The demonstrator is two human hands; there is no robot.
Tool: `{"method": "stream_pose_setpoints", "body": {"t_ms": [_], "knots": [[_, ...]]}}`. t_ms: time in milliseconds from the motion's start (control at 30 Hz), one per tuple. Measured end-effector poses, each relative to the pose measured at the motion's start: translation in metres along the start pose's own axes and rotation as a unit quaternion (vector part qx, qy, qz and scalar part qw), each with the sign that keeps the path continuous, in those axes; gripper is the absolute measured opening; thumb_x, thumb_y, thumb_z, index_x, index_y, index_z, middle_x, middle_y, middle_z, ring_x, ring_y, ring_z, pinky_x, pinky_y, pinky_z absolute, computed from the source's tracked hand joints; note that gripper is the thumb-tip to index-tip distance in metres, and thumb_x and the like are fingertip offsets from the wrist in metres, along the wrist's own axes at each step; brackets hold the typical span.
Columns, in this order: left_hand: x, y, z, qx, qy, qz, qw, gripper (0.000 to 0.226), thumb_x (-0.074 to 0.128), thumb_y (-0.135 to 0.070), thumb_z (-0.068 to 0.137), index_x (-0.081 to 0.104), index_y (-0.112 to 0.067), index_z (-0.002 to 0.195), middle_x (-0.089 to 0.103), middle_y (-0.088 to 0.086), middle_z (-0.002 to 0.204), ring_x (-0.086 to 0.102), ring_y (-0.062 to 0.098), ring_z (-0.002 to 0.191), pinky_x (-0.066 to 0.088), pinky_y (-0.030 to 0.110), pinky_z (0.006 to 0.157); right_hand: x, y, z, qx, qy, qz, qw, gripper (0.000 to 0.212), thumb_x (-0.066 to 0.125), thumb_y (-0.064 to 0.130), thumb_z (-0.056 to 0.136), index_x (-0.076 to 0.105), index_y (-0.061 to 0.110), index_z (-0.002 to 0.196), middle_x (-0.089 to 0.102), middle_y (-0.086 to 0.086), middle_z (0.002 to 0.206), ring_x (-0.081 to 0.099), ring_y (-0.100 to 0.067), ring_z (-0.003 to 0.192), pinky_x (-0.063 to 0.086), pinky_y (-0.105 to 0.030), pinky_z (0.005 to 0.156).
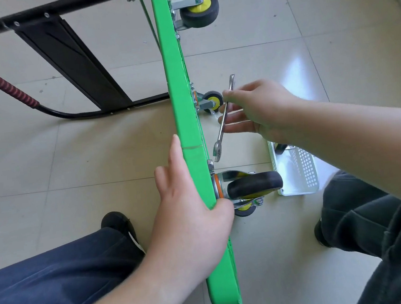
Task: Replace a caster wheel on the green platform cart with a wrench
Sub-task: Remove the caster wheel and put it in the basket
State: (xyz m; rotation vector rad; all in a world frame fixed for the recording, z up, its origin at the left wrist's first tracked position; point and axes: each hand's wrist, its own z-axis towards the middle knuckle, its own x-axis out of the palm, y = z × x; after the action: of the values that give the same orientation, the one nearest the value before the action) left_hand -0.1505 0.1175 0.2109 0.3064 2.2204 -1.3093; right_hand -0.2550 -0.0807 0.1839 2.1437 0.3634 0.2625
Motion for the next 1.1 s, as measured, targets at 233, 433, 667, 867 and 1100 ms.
{"method": "stream_pose_setpoints", "body": {"t_ms": [233,433,667,867,1100], "knots": [[-0.001,-0.001,-0.001,-0.005,0.004,-0.003,1.000,0.111,0.069,-0.022,0.087,-0.011,-0.056,0.155,0.028,-0.020,0.123,0.053,-0.005,0.092,0.043,0.002,0.077,0.007,-0.007,0.008,0.022,0.022,-0.017,0.999,0.026,0.062,0.017,0.103,0.063,-0.004,0.117,0.066,-0.018,0.091,0.075,-0.030,0.070,0.062,-0.036,0.065],[0.000,-0.001,0.000,-0.011,0.003,-0.006,1.000,0.111,0.070,-0.023,0.087,-0.010,-0.057,0.155,0.028,-0.019,0.127,0.054,-0.005,0.092,0.041,0.001,0.075,0.008,-0.007,0.011,0.041,0.021,0.001,0.999,0.026,0.062,0.017,0.103,0.063,-0.005,0.117,0.067,-0.014,0.084,0.076,-0.030,0.071,0.064,-0.038,0.067],[-0.001,-0.002,0.000,-0.012,0.005,-0.004,1.000,0.111,0.070,-0.024,0.087,-0.011,-0.058,0.155,0.029,-0.020,0.125,0.056,0.000,0.088,0.045,0.006,0.075,0.013,-0.007,0.011,0.050,0.040,-0.003,0.998,0.029,0.062,0.018,0.103,0.059,-0.003,0.122,0.067,-0.014,0.087,0.075,-0.029,0.070,0.063,-0.036,0.065],[-0.002,-0.001,-0.001,-0.008,0.007,-0.010,1.000,0.111,0.070,-0.023,0.087,-0.010,-0.058,0.155,0.029,-0.020,0.126,0.052,-0.007,0.096,0.045,0.009,0.075,0.015,-0.007,0.011,0.075,0.032,-0.016,0.997,0.023,0.062,0.016,0.103,0.059,0.000,0.119,0.066,-0.016,0.089,0.075,-0.027,0.065,0.063,-0.035,0.062],[-0.002,-0.003,-0.001,-0.010,0.006,-0.009,1.000,0.110,0.069,-0.024,0.087,-0.010,-0.059,0.155,0.030,-0.020,0.125,0.057,0.001,0.088,0.046,0.008,0.075,0.017,-0.016,0.013,0.121,0.037,-0.036,0.991,0.023,0.064,0.016,0.102,0.061,-0.002,0.115,0.070,-0.016,0.088,0.075,-0.026,0.065,0.063,-0.036,0.064]]}}
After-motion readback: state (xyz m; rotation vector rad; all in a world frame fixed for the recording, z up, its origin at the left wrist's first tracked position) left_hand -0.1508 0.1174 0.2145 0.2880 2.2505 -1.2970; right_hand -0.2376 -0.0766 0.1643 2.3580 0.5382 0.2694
